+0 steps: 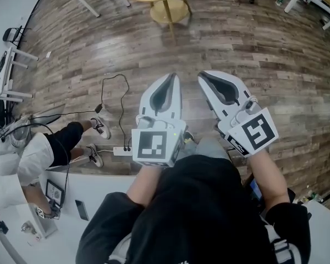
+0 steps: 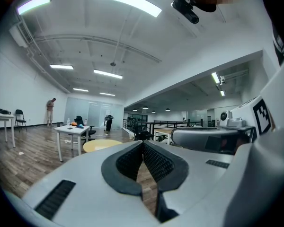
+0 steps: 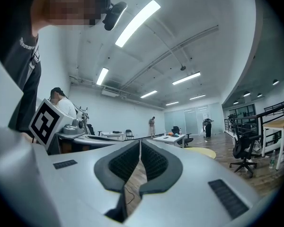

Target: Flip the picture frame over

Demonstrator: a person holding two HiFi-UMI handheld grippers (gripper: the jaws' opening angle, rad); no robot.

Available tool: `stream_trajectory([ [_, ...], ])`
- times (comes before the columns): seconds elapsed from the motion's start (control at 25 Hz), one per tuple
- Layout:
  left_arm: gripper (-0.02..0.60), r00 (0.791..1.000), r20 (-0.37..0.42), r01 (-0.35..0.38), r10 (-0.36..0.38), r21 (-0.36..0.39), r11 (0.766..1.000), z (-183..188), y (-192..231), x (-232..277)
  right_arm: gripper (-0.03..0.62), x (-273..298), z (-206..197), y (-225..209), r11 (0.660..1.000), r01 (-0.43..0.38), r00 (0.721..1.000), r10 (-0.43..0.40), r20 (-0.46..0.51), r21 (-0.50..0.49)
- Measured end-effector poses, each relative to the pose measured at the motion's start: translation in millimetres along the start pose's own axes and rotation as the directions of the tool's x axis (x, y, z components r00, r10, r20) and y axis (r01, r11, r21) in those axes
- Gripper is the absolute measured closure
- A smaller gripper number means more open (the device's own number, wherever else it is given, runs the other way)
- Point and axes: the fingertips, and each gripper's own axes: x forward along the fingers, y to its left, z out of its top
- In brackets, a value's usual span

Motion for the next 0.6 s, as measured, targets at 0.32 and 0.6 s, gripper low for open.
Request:
stream_trajectory([
  [0.32,0.558,1.000,-0.017,-0.002,0.002,-0.004,1.000,-1.0,17.6,41.2,0.571,24.7,-8.4,-36.5,1.000,0.003,1.000,-0.002,-0.011,0.019],
  [0.6,0.558,0.999,-0.023,-0.022,0.022,0.008,1.000,9.1,17.2,105.5,0.571,42.9,-11.2,-99.7,0.999,-0.014,1.000,0.014,0.000,0.033],
])
